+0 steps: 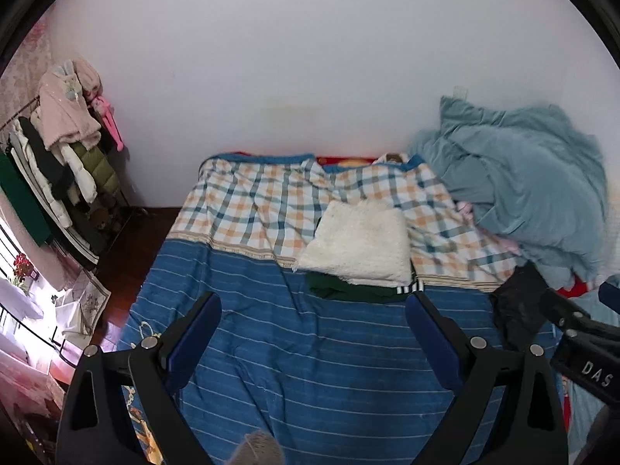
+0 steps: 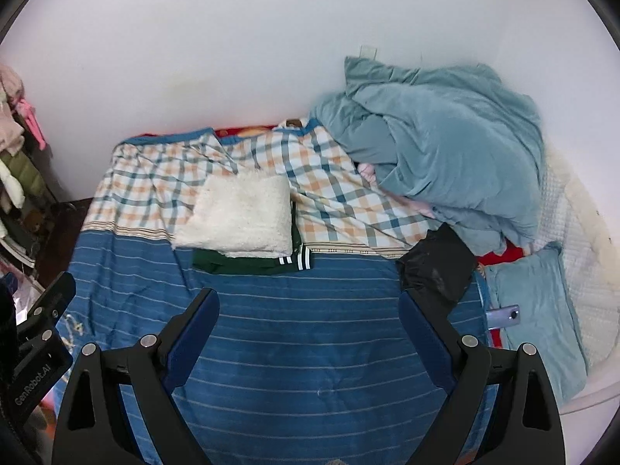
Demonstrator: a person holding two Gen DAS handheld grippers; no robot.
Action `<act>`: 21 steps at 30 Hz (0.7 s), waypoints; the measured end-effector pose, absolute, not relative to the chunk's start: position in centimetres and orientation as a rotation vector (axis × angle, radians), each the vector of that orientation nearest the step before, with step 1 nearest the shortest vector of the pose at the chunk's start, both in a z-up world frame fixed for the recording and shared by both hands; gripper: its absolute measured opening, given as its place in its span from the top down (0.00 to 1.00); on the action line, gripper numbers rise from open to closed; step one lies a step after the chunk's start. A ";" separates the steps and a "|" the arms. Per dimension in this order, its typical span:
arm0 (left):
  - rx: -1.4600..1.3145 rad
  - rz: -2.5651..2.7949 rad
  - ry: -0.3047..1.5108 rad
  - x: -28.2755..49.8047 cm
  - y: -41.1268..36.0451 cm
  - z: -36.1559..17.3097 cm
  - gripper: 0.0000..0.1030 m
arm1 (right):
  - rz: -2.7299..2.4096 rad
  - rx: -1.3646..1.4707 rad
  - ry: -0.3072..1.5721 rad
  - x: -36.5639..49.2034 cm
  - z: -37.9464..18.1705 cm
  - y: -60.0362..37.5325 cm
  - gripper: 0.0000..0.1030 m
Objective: Fold large clothes
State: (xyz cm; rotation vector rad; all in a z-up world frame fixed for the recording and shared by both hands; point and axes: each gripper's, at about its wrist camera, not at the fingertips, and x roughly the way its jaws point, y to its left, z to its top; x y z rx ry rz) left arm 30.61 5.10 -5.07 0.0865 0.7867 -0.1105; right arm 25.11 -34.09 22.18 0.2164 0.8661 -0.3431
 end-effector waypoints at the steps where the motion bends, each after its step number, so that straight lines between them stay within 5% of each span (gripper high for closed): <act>1: 0.085 -0.110 0.778 29.7 5.2 -4.2 0.06 | -0.344 0.214 0.853 23.9 23.1 -33.8 0.08; 21: 0.086 -0.096 0.695 22.0 6.7 0.7 0.03 | -0.389 0.177 0.722 10.8 31.3 -31.9 0.05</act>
